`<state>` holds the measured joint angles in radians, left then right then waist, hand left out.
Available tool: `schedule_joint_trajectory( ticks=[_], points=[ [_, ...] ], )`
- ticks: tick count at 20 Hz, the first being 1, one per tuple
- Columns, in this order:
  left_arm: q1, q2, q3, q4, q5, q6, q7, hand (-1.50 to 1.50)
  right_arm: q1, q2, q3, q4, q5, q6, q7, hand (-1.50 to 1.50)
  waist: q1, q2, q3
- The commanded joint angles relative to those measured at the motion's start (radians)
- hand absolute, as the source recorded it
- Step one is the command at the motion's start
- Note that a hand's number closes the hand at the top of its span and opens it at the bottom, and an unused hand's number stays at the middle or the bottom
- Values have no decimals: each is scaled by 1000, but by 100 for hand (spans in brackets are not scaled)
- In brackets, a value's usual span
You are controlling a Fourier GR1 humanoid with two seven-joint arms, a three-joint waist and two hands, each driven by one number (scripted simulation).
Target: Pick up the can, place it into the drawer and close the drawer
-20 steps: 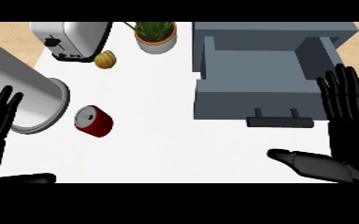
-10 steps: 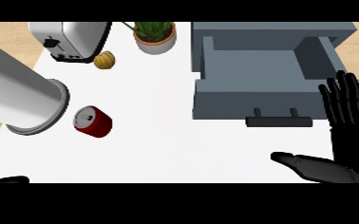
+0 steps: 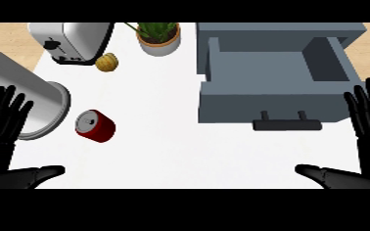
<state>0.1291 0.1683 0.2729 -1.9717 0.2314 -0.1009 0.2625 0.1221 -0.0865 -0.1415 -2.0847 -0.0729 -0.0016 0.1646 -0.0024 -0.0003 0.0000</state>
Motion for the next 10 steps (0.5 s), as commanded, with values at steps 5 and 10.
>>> schedule_joint_trajectory(
  ticks=[5, 10],
  points=[
    [36, -93, -85, 140, -157, 14, -157, -150, 58, -4, -46, 0, -18, 50, -63, -150, 1, 0, 0],
    [11, -118, -88, 333, -216, 23, -312, -150, 16, -16, -56, -18, -26, 45, -7, -150, -1, 1, 0]
  ],
)
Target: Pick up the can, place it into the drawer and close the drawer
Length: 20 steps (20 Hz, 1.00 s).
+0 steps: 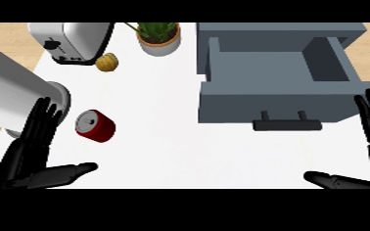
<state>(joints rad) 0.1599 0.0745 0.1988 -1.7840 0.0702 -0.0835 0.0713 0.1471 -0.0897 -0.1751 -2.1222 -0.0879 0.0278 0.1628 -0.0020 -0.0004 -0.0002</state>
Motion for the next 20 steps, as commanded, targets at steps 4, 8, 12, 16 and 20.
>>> schedule_joint_trajectory(
  ticks=[4, 8, 12, 16, 20],
  points=[
    [-74, -20, 11, 264, -84, 47, -172, -150, 4, -1, -36, 20, -29, 30, -26, -150, -2, 1, 0],
    [-65, -26, 32, 354, -91, 59, -278, -150, -29, 13, -12, -14, 18, -4, 23, -150, 0, 1, 0],
    [-123, 44, 106, 449, -17, 8, -282, -150, -20, -74, -142, -52, -100, 57, 91, -150, -3, 1, 0],
    [-189, 42, 106, 589, -39, 46, -324, -150, 113, 16, -81, -147, -84, 76, 52, -150, -6, 0, 0],
    [-185, 59, 102, 675, -34, 22, -401, -150, 61, 4, -91, -142, -61, 70, 93, -150, -2, 0, 0]
  ],
)
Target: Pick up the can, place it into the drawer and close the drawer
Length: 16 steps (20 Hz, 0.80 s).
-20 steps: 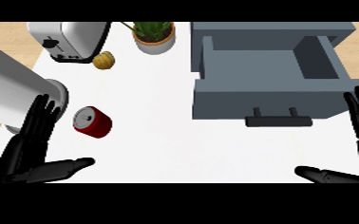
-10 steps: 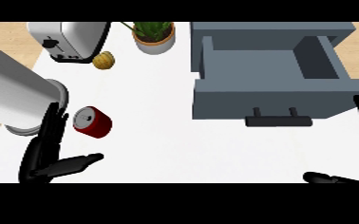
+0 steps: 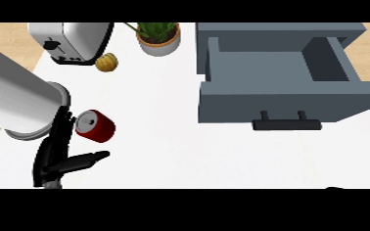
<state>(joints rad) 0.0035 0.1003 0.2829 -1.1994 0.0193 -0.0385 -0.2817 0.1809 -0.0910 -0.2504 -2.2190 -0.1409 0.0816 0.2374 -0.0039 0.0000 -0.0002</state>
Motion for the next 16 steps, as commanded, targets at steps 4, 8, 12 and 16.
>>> schedule_joint_trajectory(
  ticks=[4, 8, 12, 16],
  points=[
    [-101, 13, 17, 255, 10, 10, -126, -150, 26, 15, -6, -37, 22, 19, 3, -150, -1, 0, 0],
    [-153, 44, 35, 333, 33, 32, -137, -150, -6, 10, -20, -18, 23, 26, 13, -150, 0, 0, 0],
    [-255, 51, 44, 474, 34, 47, -168, -150, 5, 50, 17, -17, 74, 7, -5, -150, -2, 1, 0],
    [-295, 84, 52, 640, 31, 12, -316, -150, -91, -32, -75, 40, -19, 32, 38, -150, -3, 2, 0]
  ],
)
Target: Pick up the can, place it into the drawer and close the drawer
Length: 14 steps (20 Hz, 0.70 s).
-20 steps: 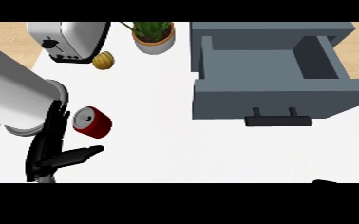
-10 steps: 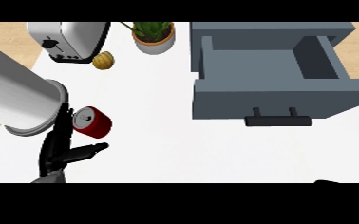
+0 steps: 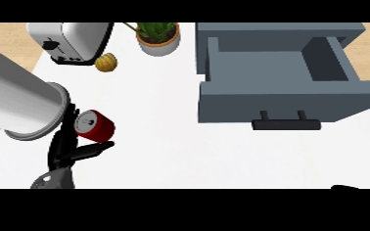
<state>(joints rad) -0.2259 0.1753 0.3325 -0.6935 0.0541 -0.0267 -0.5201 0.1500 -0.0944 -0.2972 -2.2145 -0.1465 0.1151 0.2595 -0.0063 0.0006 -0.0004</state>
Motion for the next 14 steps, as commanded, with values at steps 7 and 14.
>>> schedule_joint_trajectory(
  ticks=[7, 14],
  points=[
    [-190, 76, -6, 250, 0, -88, -80, -150, -11, 12, -1, -12, 1, 4, 15, -150, -6, 2, -1],
    [-234, 44, -32, 315, -4, -157, -135, 150, -43, -17, -24, -9, 3, 6, 41, -150, -3, 1, 0]
  ],
)
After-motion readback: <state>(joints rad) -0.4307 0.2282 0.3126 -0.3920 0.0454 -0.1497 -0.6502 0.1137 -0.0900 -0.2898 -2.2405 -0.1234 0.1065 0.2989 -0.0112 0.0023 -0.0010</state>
